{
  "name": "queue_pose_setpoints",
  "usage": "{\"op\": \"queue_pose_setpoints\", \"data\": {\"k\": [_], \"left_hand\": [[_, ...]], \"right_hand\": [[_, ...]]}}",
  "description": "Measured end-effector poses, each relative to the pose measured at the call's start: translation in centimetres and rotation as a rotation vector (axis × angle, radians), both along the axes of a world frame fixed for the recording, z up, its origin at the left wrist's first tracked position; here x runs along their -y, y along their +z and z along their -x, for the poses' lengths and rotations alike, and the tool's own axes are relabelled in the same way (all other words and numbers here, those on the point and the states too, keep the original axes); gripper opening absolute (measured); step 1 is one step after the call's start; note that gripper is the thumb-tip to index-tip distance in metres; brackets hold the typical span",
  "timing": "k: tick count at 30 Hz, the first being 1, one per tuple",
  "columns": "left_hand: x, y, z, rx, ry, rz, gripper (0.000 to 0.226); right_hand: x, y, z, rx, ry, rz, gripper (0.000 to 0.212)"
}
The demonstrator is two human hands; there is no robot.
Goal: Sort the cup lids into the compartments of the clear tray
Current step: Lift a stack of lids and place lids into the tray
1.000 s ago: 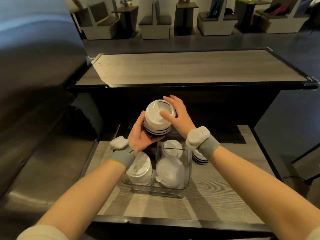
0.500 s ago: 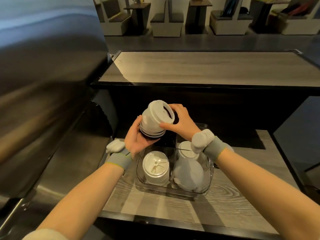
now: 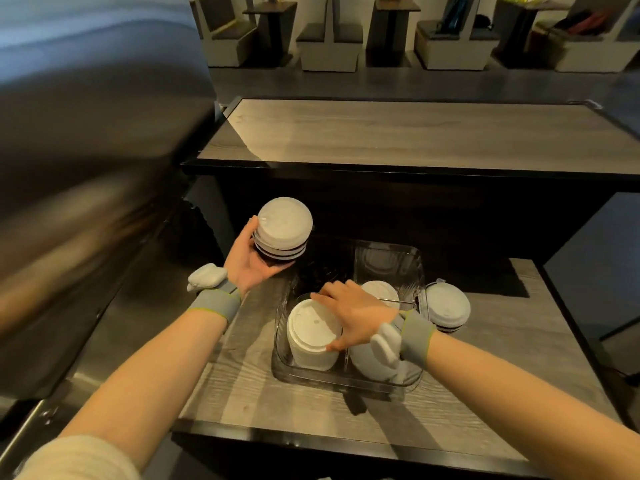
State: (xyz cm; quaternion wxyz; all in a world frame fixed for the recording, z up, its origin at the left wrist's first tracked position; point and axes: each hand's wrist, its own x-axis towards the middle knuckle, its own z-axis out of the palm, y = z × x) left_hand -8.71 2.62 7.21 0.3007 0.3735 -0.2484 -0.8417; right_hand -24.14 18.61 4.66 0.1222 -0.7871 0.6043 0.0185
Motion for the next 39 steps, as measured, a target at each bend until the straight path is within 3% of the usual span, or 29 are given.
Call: {"op": "queue_pose_setpoints", "data": {"k": [4,7,10,12,14,16,20,24,29,32,35,39], "left_hand": [[-0.6,-0.5,0.3,-0.006,-0.052,-0.009,0.045],[-0.8,-0.6,0.4,-0.009,-0.09,-0.015,0.042],[-1.1,-0.7,0.6,0.002,-0.132,-0.009,0.04],[-1.5,-0.8,1.0,0.018,-0.149,0.013,0.046],[-2.0,-0.9,1.5,0.045,-0.187,0.044,0.051],[-2.4,-1.0,1.9,0.036,-0.22,0.045,0.053],[-2.6,-1.2,2.4,-0.089,-0.265,-0.001,0.065],[-2.7,-1.5,2.5,-0.147,-0.268,-0.009,0.079],[-2.7,-1.4,3.4,-0.082,-0.17,-0.004,0.045],[-2.3,-1.2,3.7,-0.058,-0.172,0.012,0.05],[-1.9,-1.1,3.9,-0.036,-0.168,0.009,0.055],[-1.8,-0.7,4.4,-0.026,-0.141,0.007,0.056]], "right_hand": [[0.3,0.2,0.2,-0.031,0.018,0.021,0.1],[0.5,1.6,0.8,0.117,-0.07,0.055,0.09],[1.1,3.4,1.0,0.431,-0.346,0.372,0.048],[1.7,4.4,1.0,0.503,-0.424,0.547,0.051],[2.6,4.8,0.8,0.469,-0.381,0.516,0.077],[3.2,5.2,0.5,0.488,-0.391,0.428,0.09],[3.7,5.2,0.8,0.614,-0.449,0.397,0.08],[3.5,5.5,1.5,0.929,-0.581,0.313,0.071],[3.0,5.9,2.4,1.119,-0.573,0.247,0.064],[1.6,5.7,3.4,1.001,-0.557,0.269,0.062],[-1.0,4.7,4.4,0.679,-0.416,0.294,0.065],[-5.0,2.4,6.0,0.33,-0.25,0.169,0.064]]}}
